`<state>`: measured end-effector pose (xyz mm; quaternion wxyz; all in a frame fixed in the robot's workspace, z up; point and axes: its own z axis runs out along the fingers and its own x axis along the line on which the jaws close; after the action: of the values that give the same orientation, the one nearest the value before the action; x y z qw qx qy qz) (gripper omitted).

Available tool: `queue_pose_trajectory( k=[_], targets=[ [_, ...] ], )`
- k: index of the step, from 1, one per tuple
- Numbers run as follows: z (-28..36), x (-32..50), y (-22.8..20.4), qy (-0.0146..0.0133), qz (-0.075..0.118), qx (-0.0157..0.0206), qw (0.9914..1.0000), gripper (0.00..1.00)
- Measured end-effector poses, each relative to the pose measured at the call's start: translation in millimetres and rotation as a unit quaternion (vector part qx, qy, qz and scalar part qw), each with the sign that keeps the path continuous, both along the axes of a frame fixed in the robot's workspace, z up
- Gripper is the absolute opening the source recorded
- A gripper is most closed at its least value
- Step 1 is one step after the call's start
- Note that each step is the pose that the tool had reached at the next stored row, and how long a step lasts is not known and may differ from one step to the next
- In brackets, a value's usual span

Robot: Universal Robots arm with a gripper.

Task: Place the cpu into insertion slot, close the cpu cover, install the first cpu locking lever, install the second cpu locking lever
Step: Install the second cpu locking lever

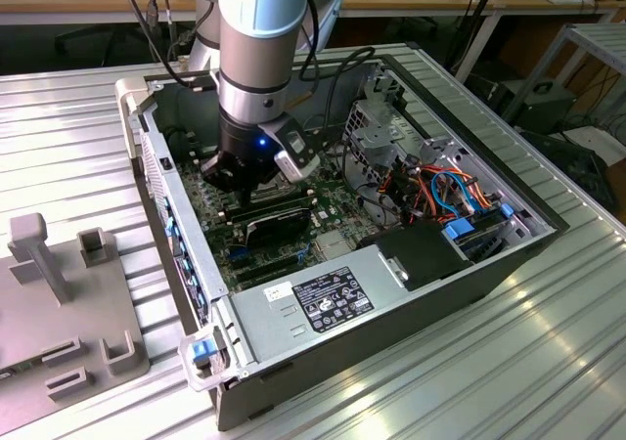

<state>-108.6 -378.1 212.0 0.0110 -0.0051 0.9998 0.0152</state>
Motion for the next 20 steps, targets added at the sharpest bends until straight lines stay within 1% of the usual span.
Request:
queue_pose_trajectory(
  k=[4,12,16,20],
  targets=[
    [-1.5,0.1,2.0,0.0,0.0,0.0006,1.0,0.11],
    [-5.5,0.0,3.6,0.0,0.0,0.0008,1.0,0.11],
    [-7.9,0.0,5.9,0.0,0.0,0.0015,1.0,0.11],
    [-10.1,0.0,5.9,0.0001,0.0,0.0014,1.0,0.11]
  ],
)
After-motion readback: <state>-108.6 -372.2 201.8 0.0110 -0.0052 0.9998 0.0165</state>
